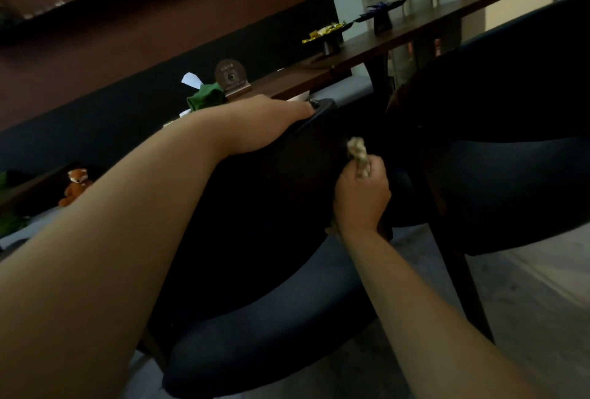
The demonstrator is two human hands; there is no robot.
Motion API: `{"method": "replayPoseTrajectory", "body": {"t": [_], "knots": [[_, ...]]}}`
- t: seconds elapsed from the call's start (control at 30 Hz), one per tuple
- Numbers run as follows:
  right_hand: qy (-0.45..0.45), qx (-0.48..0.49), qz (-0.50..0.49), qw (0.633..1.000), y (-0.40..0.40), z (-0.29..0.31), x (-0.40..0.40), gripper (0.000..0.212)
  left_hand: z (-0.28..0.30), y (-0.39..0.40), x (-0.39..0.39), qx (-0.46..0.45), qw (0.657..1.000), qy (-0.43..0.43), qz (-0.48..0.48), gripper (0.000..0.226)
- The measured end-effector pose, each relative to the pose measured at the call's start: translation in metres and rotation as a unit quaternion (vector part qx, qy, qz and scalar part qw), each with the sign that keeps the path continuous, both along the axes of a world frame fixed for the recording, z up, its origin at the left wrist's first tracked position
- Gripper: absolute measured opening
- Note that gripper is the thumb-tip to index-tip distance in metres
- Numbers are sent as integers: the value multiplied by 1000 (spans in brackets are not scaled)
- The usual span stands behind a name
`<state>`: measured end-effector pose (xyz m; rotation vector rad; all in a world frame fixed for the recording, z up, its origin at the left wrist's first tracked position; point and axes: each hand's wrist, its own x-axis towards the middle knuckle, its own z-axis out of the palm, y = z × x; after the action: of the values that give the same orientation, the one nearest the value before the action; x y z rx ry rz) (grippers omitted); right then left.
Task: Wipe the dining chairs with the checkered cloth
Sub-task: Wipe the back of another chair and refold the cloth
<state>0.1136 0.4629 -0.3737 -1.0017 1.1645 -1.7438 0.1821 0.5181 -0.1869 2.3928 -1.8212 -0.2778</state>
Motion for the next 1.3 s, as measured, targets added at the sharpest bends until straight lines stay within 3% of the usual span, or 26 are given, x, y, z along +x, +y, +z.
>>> {"method": "replayPoseTrajectory", "body": {"t": [0.03,0.1,0.23,0.3,0.4,0.5,0.63,0.7,0.83,0.97,1.07,1.13,1.2,1.3], "knots": [[7,61,36,997,-3,-12,-2,19,1,-2,1,5,1000,7,-6,43],[-17,88,82,993,-3,-21,-7,22,1,0,3,-4,1000,5,-1,44],[-104,-35,37,993,6,28,-8,12,-1,2,-1,-29,999,-7,-33,34],[-112,-32,16,993,11,52,-2,6,-2,4,-4,-44,998,-24,-48,36],[-65,-27,-24,997,23,57,3,17,-3,11,-6,-110,992,-11,-54,44],[-42,-126,-33,991,54,51,6,16,-4,28,0,-183,978,-11,-97,33],[50,-332,13,942,87,31,4,27,-7,71,15,-102,981,-81,-140,36],[115,-386,-13,915,70,35,-9,33,-12,87,22,-100,980,-102,-137,37],[117,-370,-91,917,39,59,-18,31,-17,86,17,-204,929,-260,-164,51],[182,-418,-55,888,49,2,0,35,-21,86,16,-254,894,-325,-176,59],[300,-446,-4,843,55,-41,-5,33,-25,92,14,-294,864,-366,-184,58],[346,-482,34,804,52,-41,-17,27,-28,95,13,-313,853,-374,-188,56],[338,-516,43,785,46,-25,-32,23,-29,99,14,-316,857,-360,-190,55],[298,-514,27,804,38,16,-47,26,-26,109,27,-304,892,-277,-189,50]]}}
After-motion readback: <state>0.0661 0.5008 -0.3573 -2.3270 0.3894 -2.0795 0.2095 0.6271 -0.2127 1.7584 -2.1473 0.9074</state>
